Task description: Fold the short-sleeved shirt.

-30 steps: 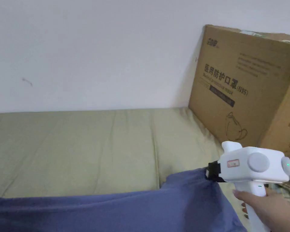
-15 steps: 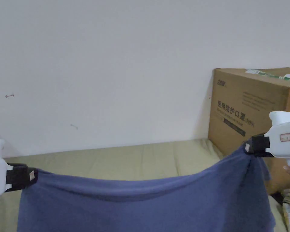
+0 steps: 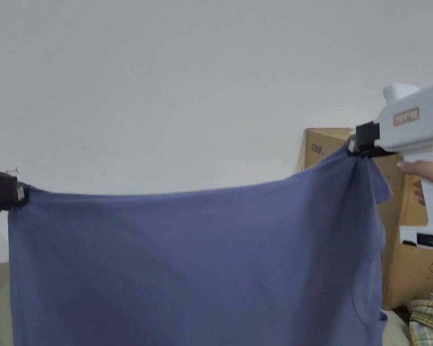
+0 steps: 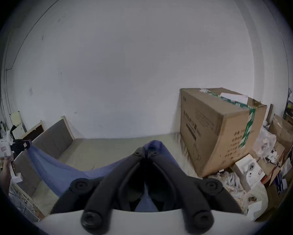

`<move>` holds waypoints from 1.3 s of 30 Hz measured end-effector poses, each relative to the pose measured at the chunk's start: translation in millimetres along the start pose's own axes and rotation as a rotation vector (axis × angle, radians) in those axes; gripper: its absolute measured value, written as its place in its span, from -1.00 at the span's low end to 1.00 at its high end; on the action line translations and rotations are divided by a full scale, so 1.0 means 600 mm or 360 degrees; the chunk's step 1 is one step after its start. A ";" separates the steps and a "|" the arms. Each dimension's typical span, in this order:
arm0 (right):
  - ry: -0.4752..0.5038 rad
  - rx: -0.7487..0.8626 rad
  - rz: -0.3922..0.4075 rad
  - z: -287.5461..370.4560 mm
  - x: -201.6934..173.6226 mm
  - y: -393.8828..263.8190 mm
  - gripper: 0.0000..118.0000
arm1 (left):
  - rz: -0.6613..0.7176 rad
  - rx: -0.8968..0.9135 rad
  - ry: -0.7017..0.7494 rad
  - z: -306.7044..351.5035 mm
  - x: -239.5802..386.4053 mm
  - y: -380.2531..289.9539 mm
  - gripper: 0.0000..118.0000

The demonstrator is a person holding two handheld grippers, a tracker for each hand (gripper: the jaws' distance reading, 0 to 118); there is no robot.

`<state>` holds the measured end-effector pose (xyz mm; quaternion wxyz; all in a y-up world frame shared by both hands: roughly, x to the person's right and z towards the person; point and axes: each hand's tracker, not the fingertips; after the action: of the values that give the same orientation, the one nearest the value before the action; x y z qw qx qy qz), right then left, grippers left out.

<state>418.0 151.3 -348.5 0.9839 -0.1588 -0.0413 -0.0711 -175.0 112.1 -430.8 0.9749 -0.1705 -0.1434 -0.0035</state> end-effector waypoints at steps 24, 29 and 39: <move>-0.0184 0.0194 0.0180 -0.386 -0.085 0.154 -0.96 | 0.0094 0.0230 0.0369 -0.356 -0.059 0.114 -0.99; -0.0199 -0.0026 0.0127 -0.501 -0.060 0.004 -0.96 | 0.0095 -0.0023 0.0346 -0.417 -0.032 -0.012 -0.99; -0.0143 -0.0967 0.0005 -0.532 0.030 -0.539 -0.96 | 0.0098 -0.0862 0.0156 -0.434 -0.045 -0.459 -0.99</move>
<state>405.3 -256.4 -549.4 0.8887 -0.4487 -0.0614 -0.0714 -143.9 -235.0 -581.8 0.8992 -0.4288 -0.0848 -0.0204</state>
